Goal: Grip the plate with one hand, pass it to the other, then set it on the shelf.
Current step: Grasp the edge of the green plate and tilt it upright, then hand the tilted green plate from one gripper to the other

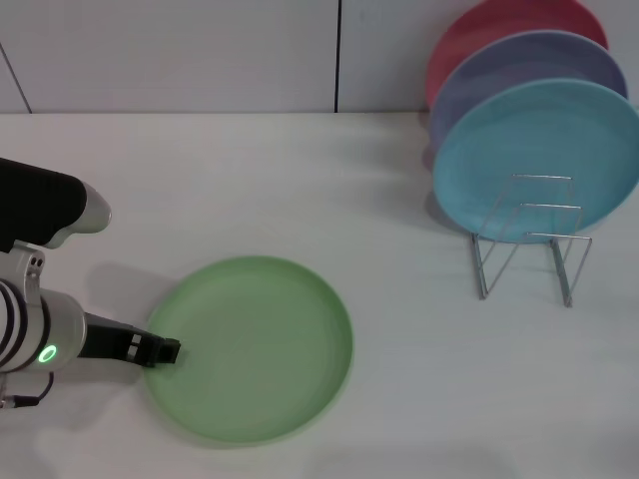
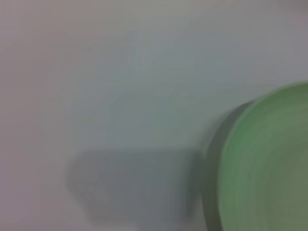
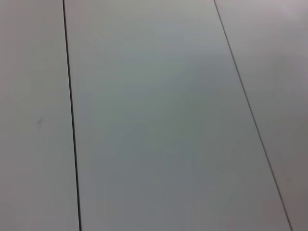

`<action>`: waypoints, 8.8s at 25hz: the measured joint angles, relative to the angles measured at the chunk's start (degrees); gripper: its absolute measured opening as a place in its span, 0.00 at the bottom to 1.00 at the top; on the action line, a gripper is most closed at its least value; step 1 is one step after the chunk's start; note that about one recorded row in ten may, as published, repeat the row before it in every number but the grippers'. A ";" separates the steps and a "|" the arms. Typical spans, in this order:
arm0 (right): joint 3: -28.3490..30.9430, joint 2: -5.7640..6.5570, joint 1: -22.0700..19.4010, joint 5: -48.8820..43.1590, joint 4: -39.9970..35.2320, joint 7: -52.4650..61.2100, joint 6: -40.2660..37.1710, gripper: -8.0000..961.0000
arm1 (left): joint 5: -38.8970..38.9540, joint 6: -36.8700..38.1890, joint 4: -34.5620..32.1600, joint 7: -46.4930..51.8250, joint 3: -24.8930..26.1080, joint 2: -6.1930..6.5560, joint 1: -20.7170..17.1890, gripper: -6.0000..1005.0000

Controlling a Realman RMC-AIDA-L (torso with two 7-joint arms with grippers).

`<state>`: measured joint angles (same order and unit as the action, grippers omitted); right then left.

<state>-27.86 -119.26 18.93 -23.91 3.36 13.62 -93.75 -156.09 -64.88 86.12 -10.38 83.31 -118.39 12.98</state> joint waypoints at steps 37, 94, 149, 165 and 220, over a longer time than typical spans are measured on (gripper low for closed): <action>0.37 0.00 0.82 0.28 -0.19 0.00 0.46 0.79 | -1.73 -3.09 -1.94 1.34 1.11 0.10 4.08 0.28; -30.45 3.96 13.10 -66.69 -72.92 97.53 34.84 0.80 | -2.30 -0.81 18.52 -1.36 6.58 0.20 3.77 0.04; -36.19 4.21 35.23 -110.97 -66.05 131.19 13.54 0.79 | -0.72 0.07 21.54 -2.16 4.15 0.00 4.00 0.04; -36.85 3.84 36.50 -111.63 -62.93 131.10 14.83 0.60 | -0.09 0.19 22.13 -2.36 4.15 0.00 3.80 0.04; -39.70 0.92 35.92 -117.07 -66.18 129.17 19.89 0.10 | 8.01 3.22 23.33 -8.48 4.06 0.11 4.41 0.58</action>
<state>-67.56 -118.34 54.85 -140.98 -62.82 142.80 -73.85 -148.08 -61.67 109.45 -18.86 87.36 -118.28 17.39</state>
